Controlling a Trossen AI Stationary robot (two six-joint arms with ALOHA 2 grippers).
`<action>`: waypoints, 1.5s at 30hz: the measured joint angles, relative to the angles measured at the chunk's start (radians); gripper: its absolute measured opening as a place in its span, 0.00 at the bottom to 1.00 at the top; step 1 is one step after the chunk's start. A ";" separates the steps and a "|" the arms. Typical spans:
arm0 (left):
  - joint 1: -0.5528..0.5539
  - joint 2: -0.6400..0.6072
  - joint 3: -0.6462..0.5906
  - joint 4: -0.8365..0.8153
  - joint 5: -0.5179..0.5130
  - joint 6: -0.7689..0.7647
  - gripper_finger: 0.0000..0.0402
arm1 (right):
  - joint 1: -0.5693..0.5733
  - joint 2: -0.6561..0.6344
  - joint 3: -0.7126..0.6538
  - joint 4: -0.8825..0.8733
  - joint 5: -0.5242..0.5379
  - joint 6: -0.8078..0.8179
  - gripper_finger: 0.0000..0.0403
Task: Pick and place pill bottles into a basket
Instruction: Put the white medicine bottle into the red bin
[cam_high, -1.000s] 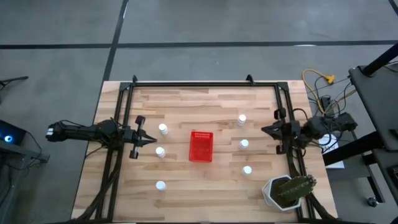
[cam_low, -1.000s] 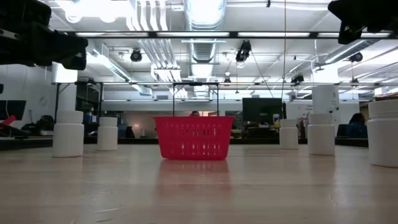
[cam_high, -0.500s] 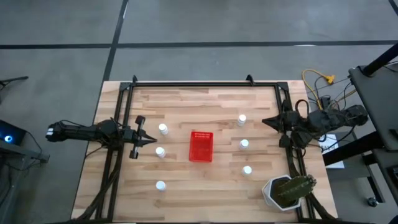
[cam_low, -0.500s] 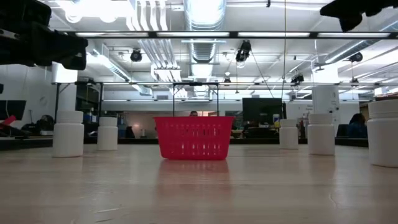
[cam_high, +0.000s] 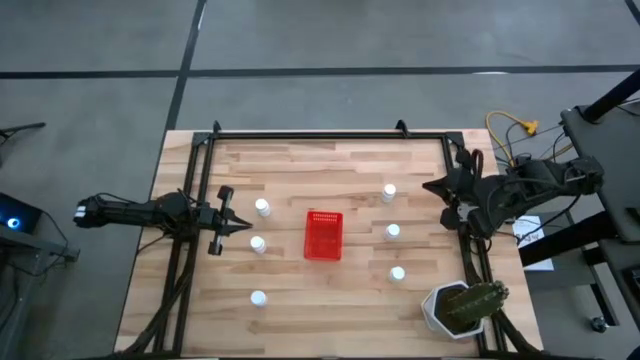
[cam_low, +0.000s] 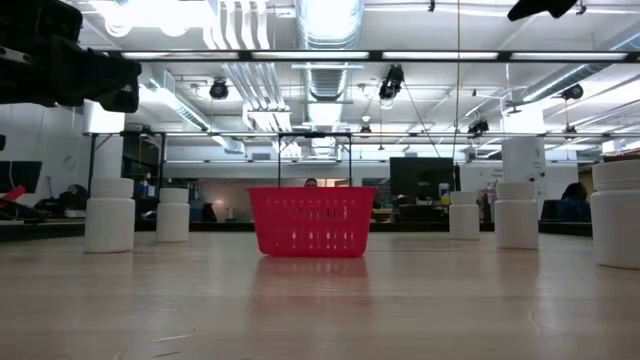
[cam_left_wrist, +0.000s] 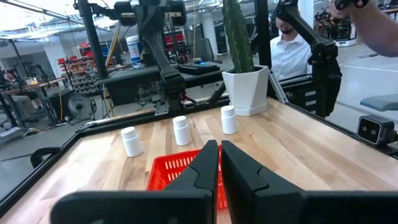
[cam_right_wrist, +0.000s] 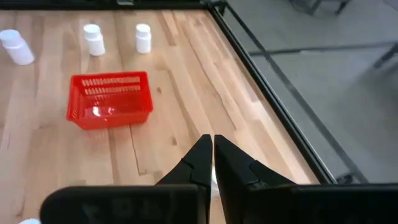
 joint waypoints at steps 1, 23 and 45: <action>0.000 0.000 0.000 0.000 0.000 0.000 0.00 | -0.006 0.015 0.027 -0.036 0.000 0.020 0.02; 0.000 0.000 0.000 0.000 0.000 0.000 0.00 | -0.477 0.178 0.263 -0.190 -0.370 -0.141 0.02; 0.000 0.000 0.000 0.000 0.000 0.000 0.00 | -1.024 0.459 0.281 -0.210 -0.818 -0.548 0.02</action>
